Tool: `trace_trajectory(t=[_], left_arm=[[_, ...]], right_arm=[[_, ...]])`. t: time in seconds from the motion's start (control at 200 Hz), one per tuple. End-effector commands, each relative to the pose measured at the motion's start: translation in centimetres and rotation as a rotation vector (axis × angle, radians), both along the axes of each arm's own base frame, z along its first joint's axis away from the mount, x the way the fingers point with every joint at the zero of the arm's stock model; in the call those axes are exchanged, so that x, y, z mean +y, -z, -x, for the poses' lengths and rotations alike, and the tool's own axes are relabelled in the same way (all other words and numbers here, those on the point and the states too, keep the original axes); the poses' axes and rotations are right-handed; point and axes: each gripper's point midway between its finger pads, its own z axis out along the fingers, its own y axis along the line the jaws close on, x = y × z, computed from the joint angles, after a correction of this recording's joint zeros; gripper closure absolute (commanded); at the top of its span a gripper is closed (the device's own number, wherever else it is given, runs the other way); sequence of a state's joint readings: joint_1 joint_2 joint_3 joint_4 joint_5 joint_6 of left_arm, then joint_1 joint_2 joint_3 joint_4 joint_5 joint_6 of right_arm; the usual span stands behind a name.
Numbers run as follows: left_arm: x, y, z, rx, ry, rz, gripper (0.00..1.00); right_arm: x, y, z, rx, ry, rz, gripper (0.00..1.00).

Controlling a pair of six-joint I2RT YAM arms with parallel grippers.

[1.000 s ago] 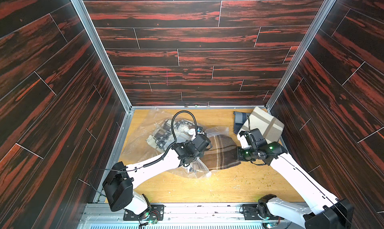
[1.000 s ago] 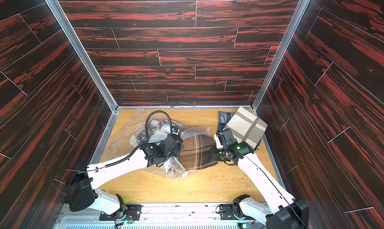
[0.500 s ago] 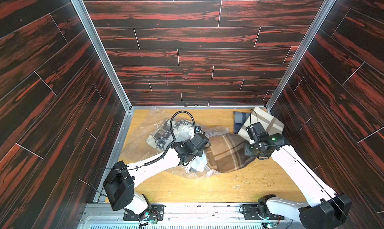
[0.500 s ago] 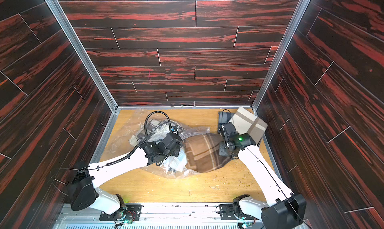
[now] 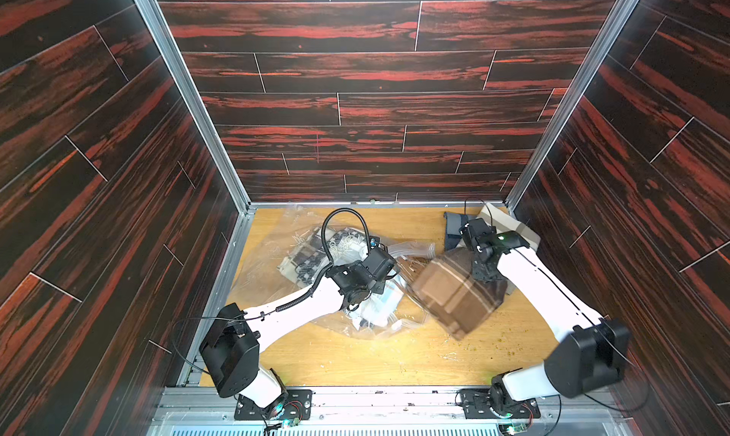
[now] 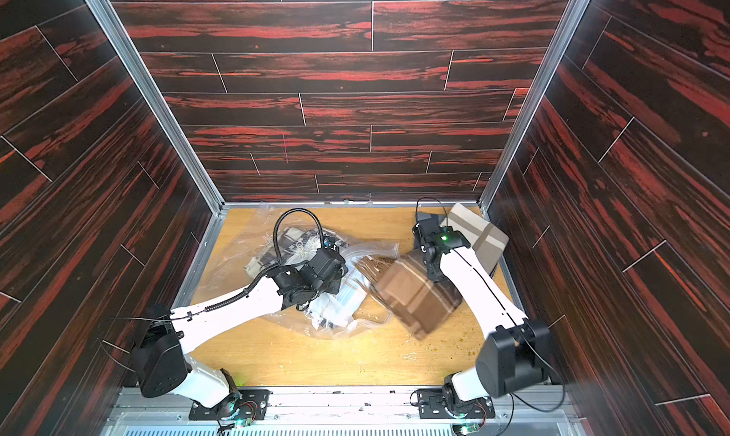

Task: Take the scarf out of the vacuum bag
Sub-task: Place the scarf at the corner of the board.

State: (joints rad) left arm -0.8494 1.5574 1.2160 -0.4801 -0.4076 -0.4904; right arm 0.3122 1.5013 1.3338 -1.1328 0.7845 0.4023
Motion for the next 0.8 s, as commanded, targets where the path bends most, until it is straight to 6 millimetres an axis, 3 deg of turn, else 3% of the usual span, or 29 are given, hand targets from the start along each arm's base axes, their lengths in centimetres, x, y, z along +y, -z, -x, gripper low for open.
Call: trace_trajectory(t=[0.0,0.481,0.797], left_arm=[[0.7,-0.4,-0.4,0.001,-0.020,-0.011,1.00],[2.3,-0.4,-1.0,0.002,-0.045,-0.007,1.00],[2.7,-0.5,-1.7,0.001,-0.053,-0.015,1.00]], right_arm=[[-2.2,-2.3,-1.9,-0.077,0.040,0.136,1.00],[-5.5,-7.1,-8.6,-0.274,0.076,0.123,1.00],[-4.0,-8.4,-11.8,-0.361,0.023,0.013,1.00]])
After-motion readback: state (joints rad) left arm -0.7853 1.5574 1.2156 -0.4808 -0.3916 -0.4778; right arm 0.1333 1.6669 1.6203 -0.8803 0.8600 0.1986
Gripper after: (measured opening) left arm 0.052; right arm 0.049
